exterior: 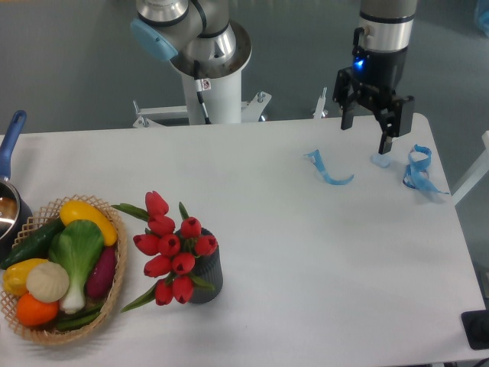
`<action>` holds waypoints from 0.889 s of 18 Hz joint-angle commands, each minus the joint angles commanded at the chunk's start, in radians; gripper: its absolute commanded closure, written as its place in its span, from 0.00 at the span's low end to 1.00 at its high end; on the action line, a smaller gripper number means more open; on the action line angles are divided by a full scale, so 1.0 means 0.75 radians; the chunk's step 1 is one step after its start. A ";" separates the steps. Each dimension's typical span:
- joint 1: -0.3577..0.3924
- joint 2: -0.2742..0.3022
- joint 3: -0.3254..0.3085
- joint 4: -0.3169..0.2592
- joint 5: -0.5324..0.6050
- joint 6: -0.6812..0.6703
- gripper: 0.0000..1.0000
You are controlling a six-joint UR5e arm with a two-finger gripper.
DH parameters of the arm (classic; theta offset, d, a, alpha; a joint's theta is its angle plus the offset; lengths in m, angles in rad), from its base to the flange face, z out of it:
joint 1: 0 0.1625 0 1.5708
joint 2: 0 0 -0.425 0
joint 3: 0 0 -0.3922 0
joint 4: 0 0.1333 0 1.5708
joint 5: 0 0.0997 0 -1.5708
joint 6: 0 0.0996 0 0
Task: Pick up the flowers from the vase
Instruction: 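Move the open gripper across the table toward the red tulips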
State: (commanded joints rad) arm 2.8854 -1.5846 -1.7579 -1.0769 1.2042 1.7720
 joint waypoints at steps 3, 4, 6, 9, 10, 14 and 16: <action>-0.014 0.004 -0.008 0.000 -0.002 -0.080 0.00; -0.016 0.008 -0.030 0.000 -0.008 -0.104 0.00; -0.020 0.004 -0.047 0.008 -0.077 -0.164 0.00; -0.027 0.004 -0.082 0.024 -0.188 -0.293 0.00; -0.029 0.002 -0.092 0.035 -0.229 -0.301 0.00; -0.051 -0.014 -0.121 0.041 -0.413 -0.450 0.00; -0.084 -0.022 -0.127 0.041 -0.434 -0.481 0.00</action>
State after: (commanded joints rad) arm 2.8227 -1.6014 -1.8530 -1.0462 0.8790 1.4113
